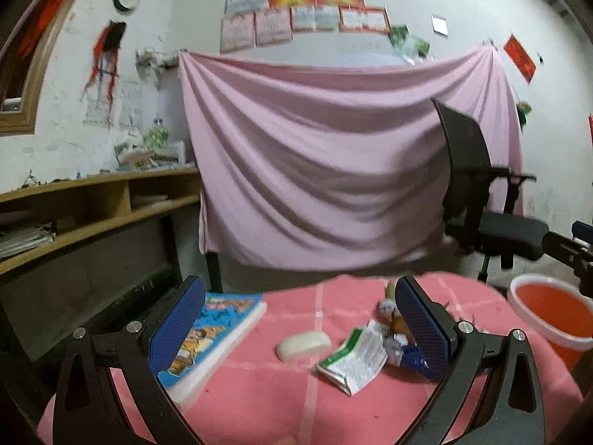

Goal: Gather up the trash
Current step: 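Move both tools forward toward the pile of trash on the table, then grasp the green box with the right tool while the left tool grasps the white-green paper packet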

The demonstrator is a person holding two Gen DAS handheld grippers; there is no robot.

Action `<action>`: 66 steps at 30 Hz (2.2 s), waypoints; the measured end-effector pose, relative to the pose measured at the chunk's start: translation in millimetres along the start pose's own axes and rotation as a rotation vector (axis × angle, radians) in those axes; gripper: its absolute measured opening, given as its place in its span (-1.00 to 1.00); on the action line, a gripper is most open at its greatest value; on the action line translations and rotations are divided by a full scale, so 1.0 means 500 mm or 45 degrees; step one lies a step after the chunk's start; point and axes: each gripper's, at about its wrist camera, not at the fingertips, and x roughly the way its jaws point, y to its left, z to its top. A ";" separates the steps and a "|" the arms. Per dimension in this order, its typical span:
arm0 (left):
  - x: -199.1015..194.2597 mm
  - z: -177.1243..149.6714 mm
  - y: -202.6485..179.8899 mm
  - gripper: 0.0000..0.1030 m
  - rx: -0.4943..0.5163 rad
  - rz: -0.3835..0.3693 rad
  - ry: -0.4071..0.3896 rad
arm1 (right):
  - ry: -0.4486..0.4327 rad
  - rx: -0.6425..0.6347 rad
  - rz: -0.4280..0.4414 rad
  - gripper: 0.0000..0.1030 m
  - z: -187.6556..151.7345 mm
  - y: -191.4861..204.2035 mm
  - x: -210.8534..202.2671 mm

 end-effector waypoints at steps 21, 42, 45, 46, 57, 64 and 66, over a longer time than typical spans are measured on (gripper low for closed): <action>0.152 -0.086 -0.032 0.95 0.069 -0.063 0.530 | 0.557 0.014 0.226 0.85 -0.084 0.047 0.132; 0.217 -0.123 -0.051 0.46 0.126 -0.249 0.804 | 0.677 0.106 0.415 -0.04 -0.097 0.061 0.189; 0.212 -0.121 -0.049 0.26 0.127 -0.271 0.793 | 0.671 0.110 0.423 -0.14 -0.097 0.059 0.186; 0.211 -0.121 -0.048 0.17 0.126 -0.273 0.789 | 0.672 0.113 0.428 -0.18 -0.098 0.058 0.185; 0.206 -0.117 -0.028 -0.69 0.063 -0.234 0.766 | 0.673 0.130 0.462 -0.28 -0.106 0.057 0.178; 0.198 -0.110 -0.027 -0.74 0.057 -0.253 0.746 | 0.665 0.152 0.478 -0.30 -0.108 0.054 0.174; 0.192 -0.109 -0.028 -0.70 0.053 -0.277 0.735 | 0.666 0.166 0.483 -0.30 -0.109 0.050 0.175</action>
